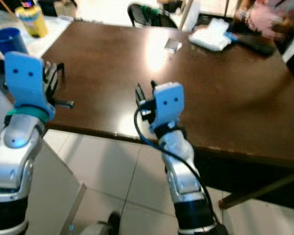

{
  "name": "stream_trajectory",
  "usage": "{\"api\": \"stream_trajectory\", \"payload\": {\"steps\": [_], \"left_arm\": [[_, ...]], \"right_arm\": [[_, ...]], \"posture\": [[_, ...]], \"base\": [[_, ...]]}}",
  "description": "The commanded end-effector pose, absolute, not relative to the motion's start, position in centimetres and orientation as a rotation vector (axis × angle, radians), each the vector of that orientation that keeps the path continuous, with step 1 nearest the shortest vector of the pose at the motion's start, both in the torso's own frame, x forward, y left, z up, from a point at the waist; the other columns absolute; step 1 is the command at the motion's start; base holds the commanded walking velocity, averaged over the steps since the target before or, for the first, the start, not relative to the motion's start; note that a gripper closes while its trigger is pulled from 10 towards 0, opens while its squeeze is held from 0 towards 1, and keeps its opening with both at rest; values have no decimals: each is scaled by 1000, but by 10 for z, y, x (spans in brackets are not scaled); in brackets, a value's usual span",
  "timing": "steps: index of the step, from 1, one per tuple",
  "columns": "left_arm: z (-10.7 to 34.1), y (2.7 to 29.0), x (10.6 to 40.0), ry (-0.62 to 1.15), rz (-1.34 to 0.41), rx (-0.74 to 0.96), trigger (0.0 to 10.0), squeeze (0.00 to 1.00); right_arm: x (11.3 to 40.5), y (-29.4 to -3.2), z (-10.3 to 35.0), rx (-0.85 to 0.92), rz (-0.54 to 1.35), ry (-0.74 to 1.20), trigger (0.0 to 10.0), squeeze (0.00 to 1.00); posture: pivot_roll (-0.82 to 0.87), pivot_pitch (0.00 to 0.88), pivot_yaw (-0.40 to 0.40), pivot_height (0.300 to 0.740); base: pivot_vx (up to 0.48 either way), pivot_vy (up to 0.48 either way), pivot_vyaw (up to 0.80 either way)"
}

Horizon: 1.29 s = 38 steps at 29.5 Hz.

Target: Hang keys on a hook

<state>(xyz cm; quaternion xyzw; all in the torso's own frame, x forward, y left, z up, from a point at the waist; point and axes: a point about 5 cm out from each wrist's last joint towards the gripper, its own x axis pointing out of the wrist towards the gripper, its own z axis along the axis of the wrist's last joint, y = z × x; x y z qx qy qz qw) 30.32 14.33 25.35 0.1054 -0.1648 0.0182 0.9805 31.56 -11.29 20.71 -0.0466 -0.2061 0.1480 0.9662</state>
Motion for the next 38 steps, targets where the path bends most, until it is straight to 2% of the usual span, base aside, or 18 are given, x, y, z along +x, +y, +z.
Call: {"api": "stream_trajectory", "payload": {"steps": [1,28,38], "left_arm": [[250,147,305,-313,49,225,10000,0],[258,125,295,-429,-78,281,10000,0],[270,113,288,-504,-194,251,10000,0]], "right_arm": [[314,-106,205,-96,332,-418,10000,0],[315,-106,204,-101,342,-424,10000,0],[315,-106,206,-99,344,-436,10000,0]], "posture": [[96,6,89,740],[97,11,90,740],[98,8,88,740]], "base": [[0,0,800],[0,0,800],[0,0,800]]}}
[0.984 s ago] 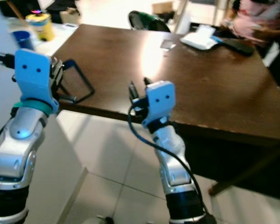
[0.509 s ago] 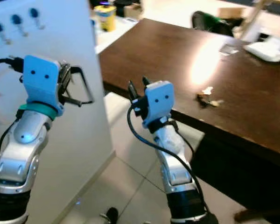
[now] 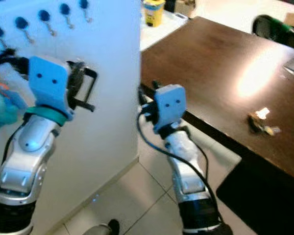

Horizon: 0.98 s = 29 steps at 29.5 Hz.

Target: Hang keys on a hook

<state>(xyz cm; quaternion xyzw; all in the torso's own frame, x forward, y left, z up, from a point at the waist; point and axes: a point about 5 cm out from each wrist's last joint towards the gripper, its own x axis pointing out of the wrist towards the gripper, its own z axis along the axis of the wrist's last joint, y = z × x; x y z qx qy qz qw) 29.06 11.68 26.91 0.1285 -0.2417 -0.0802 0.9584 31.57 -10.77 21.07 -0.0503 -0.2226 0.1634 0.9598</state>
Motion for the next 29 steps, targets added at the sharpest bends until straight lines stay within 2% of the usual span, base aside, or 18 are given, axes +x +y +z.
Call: {"api": "stream_trajectory", "payload": {"steps": [1,5,9,17,29], "left_arm": [[270,113,288,-504,-194,251,10000,0],[273,110,286,-532,-234,244,10000,0],[288,107,276,-663,-274,288,10000,0],[299,97,271,-772,-316,413,10000,0],[310,80,274,-839,-353,444,10000,0]], "right_arm": [[315,-106,206,-99,344,-436,10000,0],[314,-106,206,-102,346,-441,10000,0],[312,-106,206,-87,360,-463,10000,0],[311,-107,207,-46,356,-480,10000,0],[312,-106,206,-41,353,-488,10000,0]], "posture": [[98,8,88,740],[97,2,86,740],[95,0,85,740],[96,0,82,740],[98,0,88,740]], "base": [[0,0,800],[0,0,800],[0,0,756],[0,0,0],[0,0,0]]}}
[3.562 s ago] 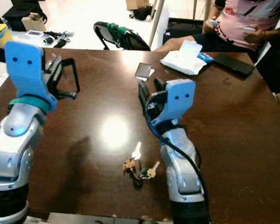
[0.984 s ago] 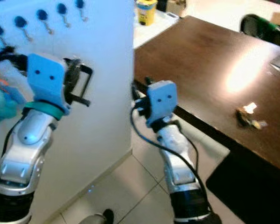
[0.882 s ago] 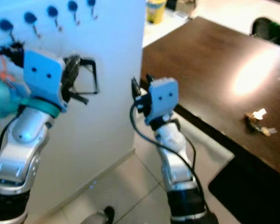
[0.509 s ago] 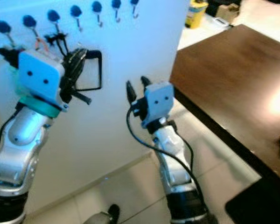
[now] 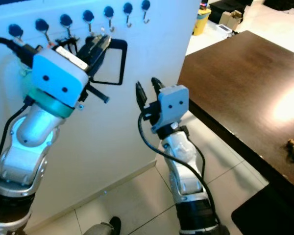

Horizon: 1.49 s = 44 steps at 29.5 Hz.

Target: Hang keys on a hook

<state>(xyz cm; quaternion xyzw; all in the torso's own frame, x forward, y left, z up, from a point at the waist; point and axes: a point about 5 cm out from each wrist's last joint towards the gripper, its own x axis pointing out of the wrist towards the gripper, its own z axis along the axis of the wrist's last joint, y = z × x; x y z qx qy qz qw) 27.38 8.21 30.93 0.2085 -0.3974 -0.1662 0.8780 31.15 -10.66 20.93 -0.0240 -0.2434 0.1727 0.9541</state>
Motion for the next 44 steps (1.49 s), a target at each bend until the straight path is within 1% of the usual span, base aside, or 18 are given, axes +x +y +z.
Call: {"api": "stream_trajectory", "payload": {"steps": [1,3,4,8,10,13,19,31,32,33,35,36,37,38,39,44], "left_arm": [[309,78,281,-807,-316,473,10000,0],[308,78,286,-784,-290,493,10000,0],[307,82,295,-731,-241,476,10000,0],[306,85,301,-684,-207,454,10000,0],[306,88,309,-635,-171,424,10000,0],[308,91,314,-608,-147,395,10000,0],[313,95,317,-598,-115,343,10000,0],[313,98,319,-569,-95,326,10000,0],[311,99,318,-553,-115,274,10000,0],[311,99,318,-553,-115,274,10000,0],[308,97,313,-532,-212,103,10000,0],[308,97,313,-532,-212,103,10000,0],[308,95,310,-529,-252,43,10000,0],[308,95,310,-529,-252,43,10000,0],[306,91,306,-515,-329,-42,10000,0],[305,90,305,-494,-344,-89,10000,0]], "right_arm": [[311,-105,207,-37,355,-491,10000,0],[311,-105,207,-36,356,-492,10000,0],[311,-102,209,-25,369,-500,10000,0],[311,-98,212,-16,386,-508,10000,0],[311,-90,215,-13,417,-519,10000,0],[312,-85,218,-21,440,-534,10000,0],[314,-84,221,-18,444,-543,10000,0],[313,-83,218,-11,443,-535,10000,0],[313,-84,218,-11,441,-534,10000,0],[313,-84,218,-11,441,-534,10000,0],[313,-85,217,-11,440,-532,10000,0],[313,-85,217,-11,440,-532,10000,0],[313,-85,217,-12,440,-532,10000,0],[313,-85,217,-12,440,-532,10000,0],[314,-85,217,-13,441,-531,10000,0],[314,-85,216,-14,441,-531,10000,0]], "posture": [[102,4,96,740],[102,4,97,740],[100,6,100,740],[101,9,101,740],[107,14,105,740],[113,21,106,740],[118,29,108,740],[117,29,115,740],[117,30,115,740],[117,30,115,740],[118,31,112,740],[118,31,112,740],[118,31,112,740],[118,31,112,740],[117,32,110,740],[116,32,110,740]], "base": [[0,0,0],[0,0,0],[0,0,0],[0,0,0],[0,0,0],[0,0,0],[0,0,0],[0,0,0],[0,0,0],[0,0,0],[0,0,0],[0,0,0],[0,0,0],[0,0,0],[0,0,0],[0,0,0]]}}
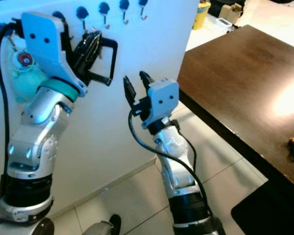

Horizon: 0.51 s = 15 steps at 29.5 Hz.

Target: Hang keys on a hook

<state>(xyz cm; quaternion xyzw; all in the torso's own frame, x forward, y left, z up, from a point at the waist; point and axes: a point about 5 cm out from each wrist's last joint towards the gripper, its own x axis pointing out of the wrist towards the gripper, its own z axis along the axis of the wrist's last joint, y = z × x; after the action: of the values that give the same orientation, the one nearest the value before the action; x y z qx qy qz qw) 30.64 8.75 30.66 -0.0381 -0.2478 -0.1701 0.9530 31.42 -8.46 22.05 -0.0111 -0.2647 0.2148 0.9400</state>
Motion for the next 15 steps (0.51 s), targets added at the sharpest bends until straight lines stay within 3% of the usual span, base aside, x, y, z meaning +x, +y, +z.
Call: {"api": "stream_trajectory", "payload": {"steps": [1,15], "left_arm": [[303,91,308,-476,-340,-111,10000,0],[305,99,317,-437,-247,-150,10000,0]], "right_arm": [[314,-85,216,-15,441,-530,10000,0],[314,-84,216,-13,443,-530,10000,0]], "posture": [[115,32,109,740],[116,33,113,740]], "base": [[0,0,0],[0,0,0]]}}
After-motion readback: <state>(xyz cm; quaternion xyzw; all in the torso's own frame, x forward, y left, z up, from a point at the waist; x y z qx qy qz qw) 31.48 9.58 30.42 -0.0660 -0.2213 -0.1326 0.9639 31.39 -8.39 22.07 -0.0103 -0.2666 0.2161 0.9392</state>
